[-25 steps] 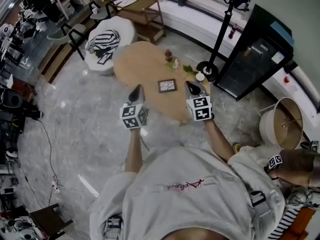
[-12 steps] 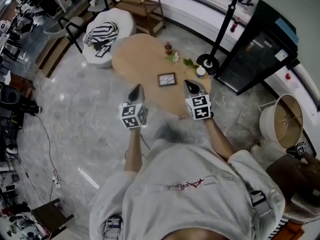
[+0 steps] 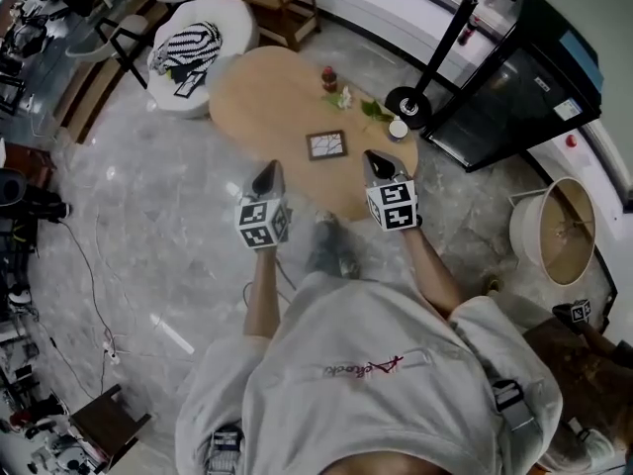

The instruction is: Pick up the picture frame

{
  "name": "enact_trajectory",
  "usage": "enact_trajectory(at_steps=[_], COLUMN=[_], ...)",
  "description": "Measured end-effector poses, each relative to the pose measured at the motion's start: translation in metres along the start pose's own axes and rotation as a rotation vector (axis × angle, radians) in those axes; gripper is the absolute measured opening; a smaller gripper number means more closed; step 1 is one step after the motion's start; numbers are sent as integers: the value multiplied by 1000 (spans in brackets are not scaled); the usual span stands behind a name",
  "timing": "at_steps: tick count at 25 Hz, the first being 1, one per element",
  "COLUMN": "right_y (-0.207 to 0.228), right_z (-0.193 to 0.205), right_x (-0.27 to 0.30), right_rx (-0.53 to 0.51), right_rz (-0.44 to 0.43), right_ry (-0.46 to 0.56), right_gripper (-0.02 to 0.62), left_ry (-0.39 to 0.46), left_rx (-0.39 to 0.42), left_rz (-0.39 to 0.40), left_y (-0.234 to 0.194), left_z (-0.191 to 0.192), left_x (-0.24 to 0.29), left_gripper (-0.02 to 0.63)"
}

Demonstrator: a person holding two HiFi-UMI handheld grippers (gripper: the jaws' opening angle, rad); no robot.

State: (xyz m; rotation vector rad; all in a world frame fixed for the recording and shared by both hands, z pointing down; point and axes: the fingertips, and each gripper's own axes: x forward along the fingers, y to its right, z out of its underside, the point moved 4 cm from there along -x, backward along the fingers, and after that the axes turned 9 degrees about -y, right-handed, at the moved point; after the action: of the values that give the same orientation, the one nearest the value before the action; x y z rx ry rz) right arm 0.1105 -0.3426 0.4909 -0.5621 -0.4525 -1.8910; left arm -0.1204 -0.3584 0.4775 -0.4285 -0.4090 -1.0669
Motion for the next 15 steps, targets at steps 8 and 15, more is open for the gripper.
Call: enact_trajectory(at_steps=[8,15], right_y=[14,25], right_z=[-3,12], right_x=[58,102], right_rx=[28,72], right_rz=[-4,-1], right_ry=[-60,-129], right_gripper=[6,6], left_ry=[-56,-136], left_rx=[-26,-52], left_rz=[9,40], left_y=[-28,-47], left_z=[3,19], left_x=[54,97], left_gripper=[0,0])
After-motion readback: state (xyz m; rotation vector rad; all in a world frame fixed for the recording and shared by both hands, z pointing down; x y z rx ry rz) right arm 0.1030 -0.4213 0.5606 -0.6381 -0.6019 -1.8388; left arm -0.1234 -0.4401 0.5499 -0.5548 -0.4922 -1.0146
